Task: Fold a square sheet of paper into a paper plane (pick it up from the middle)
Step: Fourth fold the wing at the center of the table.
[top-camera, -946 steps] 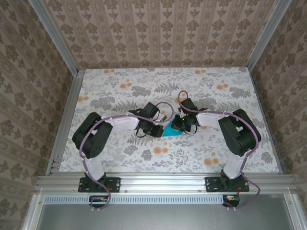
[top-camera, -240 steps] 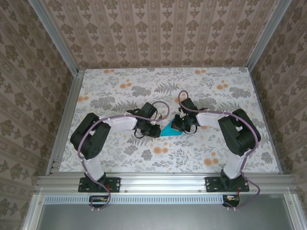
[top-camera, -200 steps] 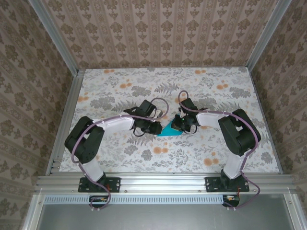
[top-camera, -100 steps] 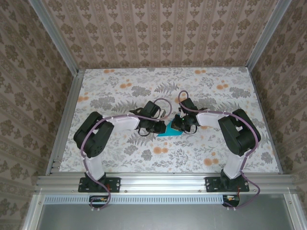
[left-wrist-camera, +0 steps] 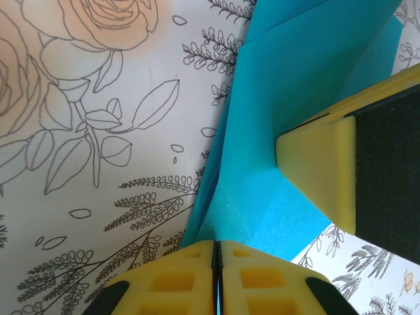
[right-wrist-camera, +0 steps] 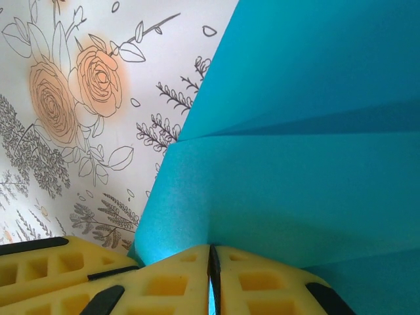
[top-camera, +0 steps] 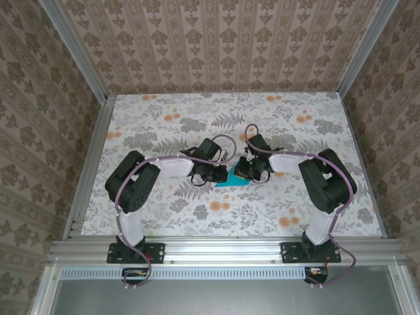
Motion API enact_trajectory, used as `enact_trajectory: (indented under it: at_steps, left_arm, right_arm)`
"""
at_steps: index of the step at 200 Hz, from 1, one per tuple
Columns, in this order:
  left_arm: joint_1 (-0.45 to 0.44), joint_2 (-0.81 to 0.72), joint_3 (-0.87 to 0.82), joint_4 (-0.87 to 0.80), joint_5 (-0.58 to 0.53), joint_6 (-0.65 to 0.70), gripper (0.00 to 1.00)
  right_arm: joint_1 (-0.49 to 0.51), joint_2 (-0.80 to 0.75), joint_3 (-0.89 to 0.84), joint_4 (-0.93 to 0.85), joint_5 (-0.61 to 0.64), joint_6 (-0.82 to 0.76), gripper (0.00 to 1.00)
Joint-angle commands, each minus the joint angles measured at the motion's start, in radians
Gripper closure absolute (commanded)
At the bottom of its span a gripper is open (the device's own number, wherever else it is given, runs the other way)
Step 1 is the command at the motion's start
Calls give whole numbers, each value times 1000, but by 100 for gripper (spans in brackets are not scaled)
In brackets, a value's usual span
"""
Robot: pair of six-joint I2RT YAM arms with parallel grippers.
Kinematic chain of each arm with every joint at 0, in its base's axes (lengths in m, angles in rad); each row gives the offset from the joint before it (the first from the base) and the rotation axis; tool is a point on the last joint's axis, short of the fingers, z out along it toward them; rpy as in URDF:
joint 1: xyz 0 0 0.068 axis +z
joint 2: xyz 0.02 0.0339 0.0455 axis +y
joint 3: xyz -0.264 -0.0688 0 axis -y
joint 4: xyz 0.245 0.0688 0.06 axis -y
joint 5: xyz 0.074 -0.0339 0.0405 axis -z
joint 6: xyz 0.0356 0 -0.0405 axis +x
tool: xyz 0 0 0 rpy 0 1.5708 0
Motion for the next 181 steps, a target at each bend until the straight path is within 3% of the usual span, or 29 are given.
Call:
enact_trajectory:
  at_steps: [1,68,181]
  left_arm:
    - [2,34,17,-53,-7,1,90]
    - [-4,41,9,-80,-12,15,90]
    - [-12,60,23,-105,-20,19,90]
  right_arm:
    - [-22,-8,-19,-11,43,7,87]
    - [-49,-121,-17,54,-84,-32,84]
    - [1,21,12,66,-115,-24,85]
